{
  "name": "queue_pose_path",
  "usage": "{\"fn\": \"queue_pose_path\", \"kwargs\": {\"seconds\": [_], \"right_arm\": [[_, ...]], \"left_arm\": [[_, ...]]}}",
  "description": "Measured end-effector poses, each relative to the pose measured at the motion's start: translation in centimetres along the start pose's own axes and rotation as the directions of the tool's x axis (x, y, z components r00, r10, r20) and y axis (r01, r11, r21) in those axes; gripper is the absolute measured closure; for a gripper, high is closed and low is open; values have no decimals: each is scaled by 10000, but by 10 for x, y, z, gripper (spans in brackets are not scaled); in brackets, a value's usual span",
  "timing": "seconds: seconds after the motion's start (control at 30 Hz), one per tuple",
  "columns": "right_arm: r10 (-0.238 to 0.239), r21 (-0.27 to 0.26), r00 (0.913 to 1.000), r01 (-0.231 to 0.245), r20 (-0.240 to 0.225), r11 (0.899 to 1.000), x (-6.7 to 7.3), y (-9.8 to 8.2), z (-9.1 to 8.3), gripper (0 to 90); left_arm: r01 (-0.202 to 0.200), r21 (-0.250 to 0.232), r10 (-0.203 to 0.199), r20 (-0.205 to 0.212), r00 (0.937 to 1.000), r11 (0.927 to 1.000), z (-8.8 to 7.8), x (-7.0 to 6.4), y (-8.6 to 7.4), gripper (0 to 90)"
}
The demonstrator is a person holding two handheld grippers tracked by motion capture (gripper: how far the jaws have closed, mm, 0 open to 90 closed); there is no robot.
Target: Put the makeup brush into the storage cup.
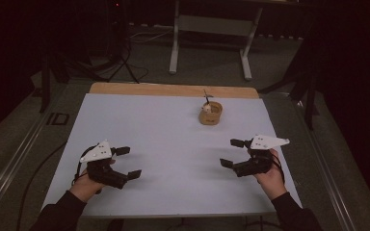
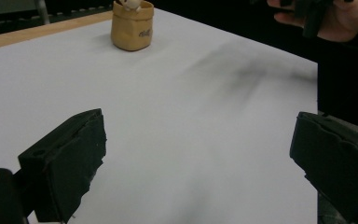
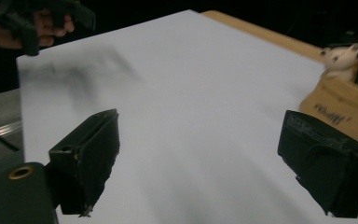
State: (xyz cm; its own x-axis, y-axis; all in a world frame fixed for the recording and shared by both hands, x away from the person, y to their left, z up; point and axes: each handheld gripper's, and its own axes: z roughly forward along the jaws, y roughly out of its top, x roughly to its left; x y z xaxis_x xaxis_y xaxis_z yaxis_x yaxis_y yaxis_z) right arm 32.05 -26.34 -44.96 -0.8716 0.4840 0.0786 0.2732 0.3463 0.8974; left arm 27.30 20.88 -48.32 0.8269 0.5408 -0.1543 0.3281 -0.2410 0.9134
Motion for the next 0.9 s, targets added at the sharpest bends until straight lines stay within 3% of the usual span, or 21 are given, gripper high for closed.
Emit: {"fn": "queue_pose_path", "kwargs": {"seconds": [0.1,0.17,0.27,0.43,0.53,0.6,0.73,0.9], "right_arm": [[-47,-56,9999,47,-124,10000,0,-7,0,122],[-112,55,9986,115,-509,9999,-1,-19,1,124],[-21,82,9974,27,-721,10000,0,-27,0,127],[-397,192,9953,415,-883,9990,5,-40,0,127],[-481,382,9927,526,-1109,9979,7,-47,1,126],[-426,234,9915,458,-1226,9987,6,-49,-2,126],[-225,-226,9920,199,-1246,9995,6,-52,-6,121],[-399,-167,9926,382,-1151,9991,7,-59,-10,121]], "left_arm": [[-157,-114,156,-79,9998,9998,-2,0,-2,37],[-404,-202,400,-161,9991,9990,-6,0,-6,37],[-332,-203,329,-174,9993,9992,-11,1,-11,36],[-302,-306,298,-137,9995,9991,-18,3,-18,36],[-399,-441,392,-168,9991,9982,-24,2,-20,36],[-362,-521,353,-179,9992,9980,-27,2,-22,36],[-254,-549,241,-227,9995,9982,-32,2,-28,36],[-104,-518,92,-233,9997,9986,-35,3,-34,37]]}}
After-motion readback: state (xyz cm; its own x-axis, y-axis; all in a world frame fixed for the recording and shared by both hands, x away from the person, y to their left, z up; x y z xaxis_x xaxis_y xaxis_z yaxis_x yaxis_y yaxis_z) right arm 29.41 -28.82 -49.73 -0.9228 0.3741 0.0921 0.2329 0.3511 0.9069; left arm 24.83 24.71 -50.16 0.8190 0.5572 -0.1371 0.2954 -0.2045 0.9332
